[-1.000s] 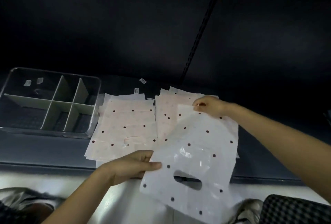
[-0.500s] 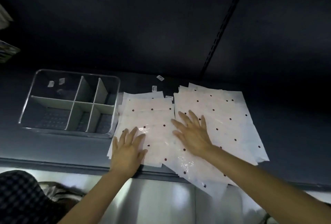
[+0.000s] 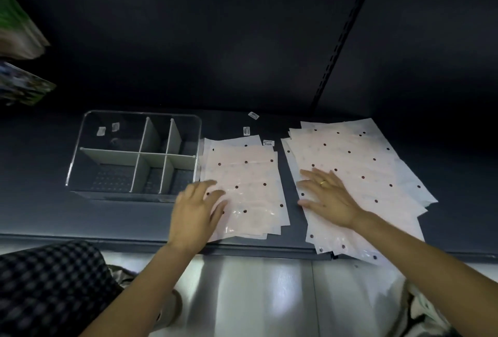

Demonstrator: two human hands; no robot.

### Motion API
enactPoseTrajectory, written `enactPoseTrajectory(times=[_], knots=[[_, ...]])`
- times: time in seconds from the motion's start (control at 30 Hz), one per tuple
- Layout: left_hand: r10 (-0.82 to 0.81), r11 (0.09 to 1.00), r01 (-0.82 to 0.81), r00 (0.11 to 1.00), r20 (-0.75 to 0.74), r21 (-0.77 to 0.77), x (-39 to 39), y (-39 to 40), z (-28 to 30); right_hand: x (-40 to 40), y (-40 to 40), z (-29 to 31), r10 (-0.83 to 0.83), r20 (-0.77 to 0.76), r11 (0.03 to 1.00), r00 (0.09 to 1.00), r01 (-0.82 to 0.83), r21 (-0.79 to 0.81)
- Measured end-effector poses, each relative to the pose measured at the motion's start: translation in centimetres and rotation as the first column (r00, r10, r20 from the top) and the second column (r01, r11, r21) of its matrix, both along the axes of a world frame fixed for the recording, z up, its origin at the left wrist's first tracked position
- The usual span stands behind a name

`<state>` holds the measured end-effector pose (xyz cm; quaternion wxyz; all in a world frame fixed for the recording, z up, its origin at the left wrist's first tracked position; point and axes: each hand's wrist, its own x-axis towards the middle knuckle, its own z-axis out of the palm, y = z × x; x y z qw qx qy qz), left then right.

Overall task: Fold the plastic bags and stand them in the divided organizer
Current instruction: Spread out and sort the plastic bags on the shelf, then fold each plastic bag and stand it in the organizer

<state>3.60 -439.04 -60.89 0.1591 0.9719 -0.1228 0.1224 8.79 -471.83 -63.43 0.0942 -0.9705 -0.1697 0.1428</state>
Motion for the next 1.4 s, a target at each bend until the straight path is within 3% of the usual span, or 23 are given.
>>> enactPoseTrajectory(times=[0.07,0.13,0.23,0.3,0.53,0.67,0.77,0.83,0.9,1.0,1.13,1.3,1.4], knots=[[0.091,0.994,-0.091,0.996,0.001,0.067,0.5,0.8,0.5,-1.5,3.3,0.1,0.093,0.012,0.995,0.996,-0.093,0.038],[0.175,0.983,-0.169,0.980,-0.095,0.076,0.8,2.4,0.1,-3.1,6.2,-0.4,0.178,-0.019,0.984,0.984,-0.177,0.029],[0.232,0.969,-0.202,0.940,-0.251,0.141,1.0,4.7,-1.0,-4.6,8.8,-1.2,0.178,-0.019,0.984,0.984,-0.179,-0.023],[0.250,0.959,-0.204,0.937,-0.245,0.196,1.1,5.3,-1.4,-5.1,9.3,-1.4,0.153,0.011,0.988,0.988,-0.152,-0.022],[0.305,0.948,-0.267,0.918,-0.252,0.175,2.6,4.4,-1.2,-6.0,8.2,-0.4,0.170,0.011,0.984,0.985,-0.170,0.059],[0.270,0.960,-0.230,0.906,-0.326,0.157,2.7,3.5,-1.1,-5.8,6.6,0.9,0.184,0.029,0.976,0.982,-0.186,0.109],[0.155,0.986,-0.168,0.927,-0.341,-0.009,2.3,2.9,-1.3,-5.5,5.9,1.6,0.131,-0.002,0.977,0.991,-0.128,0.171],[0.062,0.974,-0.102,0.978,-0.197,-0.202,1.4,2.4,-1.1,-5.1,5.6,2.1,0.058,-0.075,0.978,0.995,-0.041,0.206],[-0.056,0.955,0.026,0.994,-0.091,-0.295,0.4,1.6,-0.8,-4.5,5.4,2.8,-0.007,-0.184,0.952,0.983,0.062,0.301],[-0.236,0.903,0.111,0.935,-0.263,-0.415,-0.7,-0.1,-0.1,-3.4,5.5,4.6,-0.030,-0.383,0.865,0.923,0.216,0.452],[-0.337,0.849,-0.008,0.762,-0.553,-0.529,-0.1,-0.7,-0.5,-1.6,5.6,7.2,0.031,-0.563,0.793,0.826,0.323,0.517],[-0.256,0.829,-0.126,0.780,-0.571,-0.544,1.3,-0.2,-0.9,-0.4,4.7,7.3,0.131,-0.726,0.672,0.675,0.478,0.565],[-0.344,0.764,-0.145,0.733,-0.587,-0.629,1.5,-0.3,-1.0,-0.8,4.9,5.5,0.116,-0.786,0.602,0.607,0.587,0.541]])
